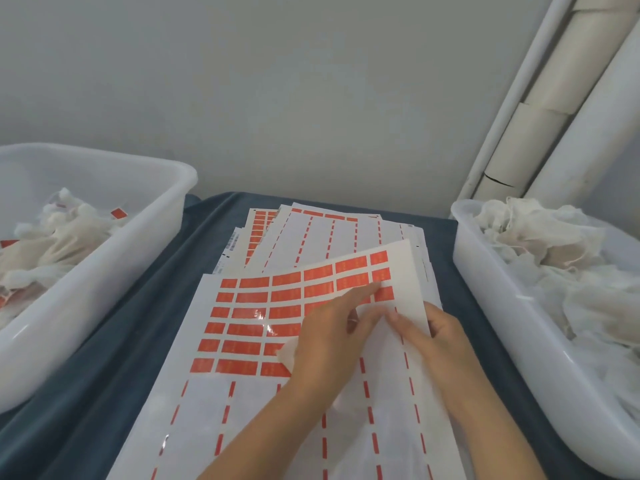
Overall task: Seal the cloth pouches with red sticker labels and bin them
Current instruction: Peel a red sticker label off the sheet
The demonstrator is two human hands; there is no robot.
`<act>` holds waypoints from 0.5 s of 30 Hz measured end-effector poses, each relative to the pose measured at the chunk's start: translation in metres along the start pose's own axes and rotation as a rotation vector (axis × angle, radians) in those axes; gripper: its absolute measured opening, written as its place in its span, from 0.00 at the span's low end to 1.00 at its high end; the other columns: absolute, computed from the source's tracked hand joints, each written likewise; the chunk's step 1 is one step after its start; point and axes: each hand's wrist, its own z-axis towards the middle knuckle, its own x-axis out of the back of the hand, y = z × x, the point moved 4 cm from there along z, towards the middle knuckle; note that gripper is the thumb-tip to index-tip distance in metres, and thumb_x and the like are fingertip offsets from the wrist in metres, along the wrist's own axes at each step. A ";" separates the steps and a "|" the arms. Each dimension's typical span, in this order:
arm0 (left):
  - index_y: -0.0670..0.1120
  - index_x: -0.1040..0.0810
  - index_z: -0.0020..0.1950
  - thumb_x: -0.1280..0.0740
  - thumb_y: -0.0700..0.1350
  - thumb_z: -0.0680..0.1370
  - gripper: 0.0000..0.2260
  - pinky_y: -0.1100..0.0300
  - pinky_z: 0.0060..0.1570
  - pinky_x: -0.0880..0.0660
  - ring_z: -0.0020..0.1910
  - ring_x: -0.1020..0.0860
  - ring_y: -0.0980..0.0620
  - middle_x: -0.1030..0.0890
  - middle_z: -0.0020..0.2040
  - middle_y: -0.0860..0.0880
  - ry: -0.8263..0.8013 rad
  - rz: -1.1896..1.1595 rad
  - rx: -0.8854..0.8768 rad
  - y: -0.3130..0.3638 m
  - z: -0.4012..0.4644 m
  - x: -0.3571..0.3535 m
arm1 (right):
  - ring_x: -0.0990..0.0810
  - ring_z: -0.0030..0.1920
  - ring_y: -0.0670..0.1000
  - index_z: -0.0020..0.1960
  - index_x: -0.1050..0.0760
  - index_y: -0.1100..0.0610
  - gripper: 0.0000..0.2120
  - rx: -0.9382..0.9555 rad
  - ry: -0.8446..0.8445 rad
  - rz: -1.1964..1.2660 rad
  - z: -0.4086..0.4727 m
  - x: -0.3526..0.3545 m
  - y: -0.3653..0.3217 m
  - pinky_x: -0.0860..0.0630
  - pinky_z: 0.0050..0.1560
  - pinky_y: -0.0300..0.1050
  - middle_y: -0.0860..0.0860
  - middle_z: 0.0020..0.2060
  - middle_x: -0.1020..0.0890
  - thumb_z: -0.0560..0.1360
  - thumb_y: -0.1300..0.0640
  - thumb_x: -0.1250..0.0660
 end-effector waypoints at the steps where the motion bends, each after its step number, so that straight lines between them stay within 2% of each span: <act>1: 0.72 0.35 0.52 0.37 0.58 0.73 0.12 0.78 0.36 0.32 0.36 0.27 0.67 0.28 0.43 0.66 0.011 0.018 -0.029 0.003 0.000 0.002 | 0.17 0.39 0.42 0.52 0.23 0.45 0.16 0.034 0.004 -0.012 -0.001 -0.001 -0.002 0.21 0.35 0.37 0.40 0.40 0.16 0.67 0.41 0.35; 5: 0.66 0.33 0.58 0.42 0.61 0.70 0.17 0.79 0.40 0.33 0.35 0.29 0.71 0.26 0.49 0.64 0.085 0.135 -0.210 0.011 -0.005 0.012 | 0.18 0.44 0.44 0.51 0.25 0.41 0.16 0.194 0.050 -0.100 -0.007 -0.004 -0.013 0.20 0.48 0.42 0.38 0.47 0.18 0.66 0.40 0.37; 8: 0.51 0.21 0.57 0.38 0.54 0.73 0.16 0.80 0.40 0.34 0.38 0.27 0.67 0.17 0.47 0.55 0.236 0.220 -0.364 0.015 -0.010 0.019 | 0.21 0.48 0.39 0.50 0.30 0.36 0.13 0.310 0.069 -0.198 -0.013 -0.008 -0.021 0.25 0.50 0.34 0.31 0.49 0.23 0.65 0.38 0.39; 10: 0.47 0.19 0.54 0.34 0.49 0.71 0.14 0.78 0.41 0.33 0.38 0.27 0.65 0.16 0.45 0.51 0.285 0.244 -0.424 0.018 -0.011 0.021 | 0.24 0.48 0.36 0.50 0.32 0.34 0.13 0.362 0.084 -0.259 -0.016 -0.009 -0.025 0.28 0.50 0.29 0.28 0.49 0.27 0.65 0.37 0.41; 12: 0.46 0.18 0.53 0.33 0.47 0.70 0.13 0.78 0.42 0.32 0.39 0.26 0.64 0.16 0.44 0.51 0.254 0.235 -0.453 0.020 -0.010 0.023 | 0.25 0.49 0.33 0.51 0.33 0.34 0.14 0.408 0.089 -0.285 -0.017 -0.010 -0.027 0.30 0.51 0.27 0.27 0.50 0.28 0.65 0.36 0.42; 15: 0.46 0.18 0.52 0.35 0.50 0.72 0.13 0.85 0.39 0.35 0.40 0.26 0.65 0.16 0.44 0.52 0.168 0.204 -0.438 0.022 -0.011 0.028 | 0.25 0.52 0.34 0.55 0.34 0.36 0.15 0.463 0.079 -0.296 -0.020 -0.011 -0.029 0.30 0.55 0.29 0.31 0.53 0.26 0.68 0.41 0.41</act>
